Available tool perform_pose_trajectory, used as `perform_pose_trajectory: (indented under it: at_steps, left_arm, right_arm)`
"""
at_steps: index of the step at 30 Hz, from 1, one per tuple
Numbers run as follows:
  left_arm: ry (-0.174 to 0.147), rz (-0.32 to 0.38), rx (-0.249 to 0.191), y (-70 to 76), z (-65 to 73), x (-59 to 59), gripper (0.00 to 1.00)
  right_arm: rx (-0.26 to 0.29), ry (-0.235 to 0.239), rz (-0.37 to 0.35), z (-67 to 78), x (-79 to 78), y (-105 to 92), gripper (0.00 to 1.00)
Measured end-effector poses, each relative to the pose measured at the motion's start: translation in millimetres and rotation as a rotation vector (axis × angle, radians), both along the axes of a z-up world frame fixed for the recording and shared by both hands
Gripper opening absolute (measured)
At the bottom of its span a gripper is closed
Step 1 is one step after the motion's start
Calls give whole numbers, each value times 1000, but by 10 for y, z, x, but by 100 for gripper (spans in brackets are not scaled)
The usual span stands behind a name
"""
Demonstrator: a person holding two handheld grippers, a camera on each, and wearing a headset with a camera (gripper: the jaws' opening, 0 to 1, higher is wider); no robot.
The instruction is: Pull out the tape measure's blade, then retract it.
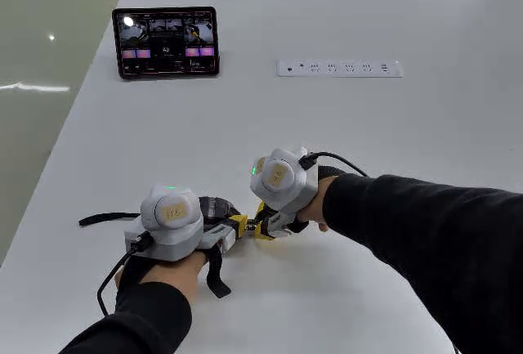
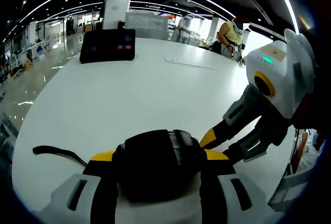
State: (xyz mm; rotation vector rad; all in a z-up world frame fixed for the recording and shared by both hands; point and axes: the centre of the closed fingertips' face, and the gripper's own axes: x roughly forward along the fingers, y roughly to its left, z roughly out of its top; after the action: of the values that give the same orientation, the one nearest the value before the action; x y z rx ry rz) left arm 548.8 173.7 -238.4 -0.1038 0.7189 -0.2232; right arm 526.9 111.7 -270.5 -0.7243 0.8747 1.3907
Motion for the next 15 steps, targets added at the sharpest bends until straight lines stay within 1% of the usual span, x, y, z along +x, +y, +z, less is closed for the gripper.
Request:
perform_pose_trajectory:
  at_steps: [8,15]
  left_arm:
    - [3,-1,-3,0,-2,1,60]
    - [3,-1,-4,-5,2,0,60]
  right_arm:
    - [13,4,-3,2,-1,55,10]
    - [17,6,-11,2,6,63,10]
